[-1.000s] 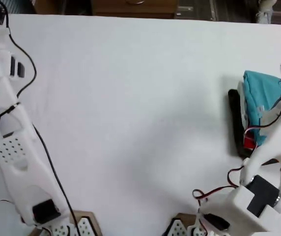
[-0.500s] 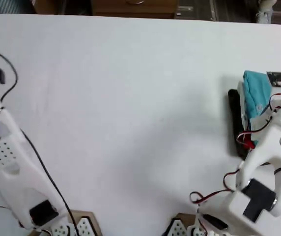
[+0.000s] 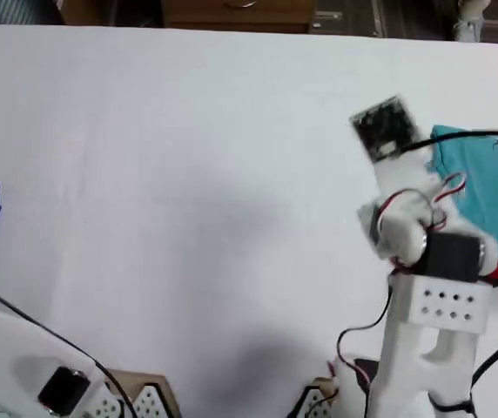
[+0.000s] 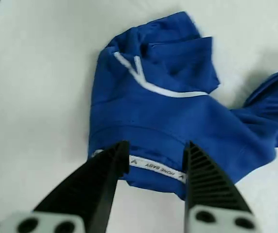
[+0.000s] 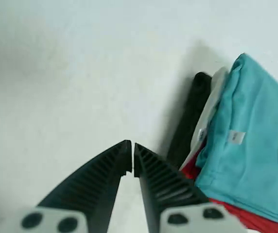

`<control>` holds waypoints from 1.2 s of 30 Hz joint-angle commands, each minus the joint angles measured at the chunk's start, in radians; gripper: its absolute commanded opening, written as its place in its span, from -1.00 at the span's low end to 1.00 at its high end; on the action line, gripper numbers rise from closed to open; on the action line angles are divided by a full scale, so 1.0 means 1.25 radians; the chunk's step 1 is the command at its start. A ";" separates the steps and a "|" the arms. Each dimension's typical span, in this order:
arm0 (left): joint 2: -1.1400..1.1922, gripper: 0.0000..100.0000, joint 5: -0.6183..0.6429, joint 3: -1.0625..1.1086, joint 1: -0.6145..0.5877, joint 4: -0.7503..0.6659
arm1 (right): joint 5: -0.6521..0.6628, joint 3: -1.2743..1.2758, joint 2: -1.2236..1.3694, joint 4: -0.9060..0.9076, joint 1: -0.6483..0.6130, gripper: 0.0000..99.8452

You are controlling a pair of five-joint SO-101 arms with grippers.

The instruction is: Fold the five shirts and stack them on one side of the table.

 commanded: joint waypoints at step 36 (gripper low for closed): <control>0.178 -0.95 -0.080 -0.033 0.122 0.012 | 0.107 -0.088 -0.042 0.115 -0.071 -0.61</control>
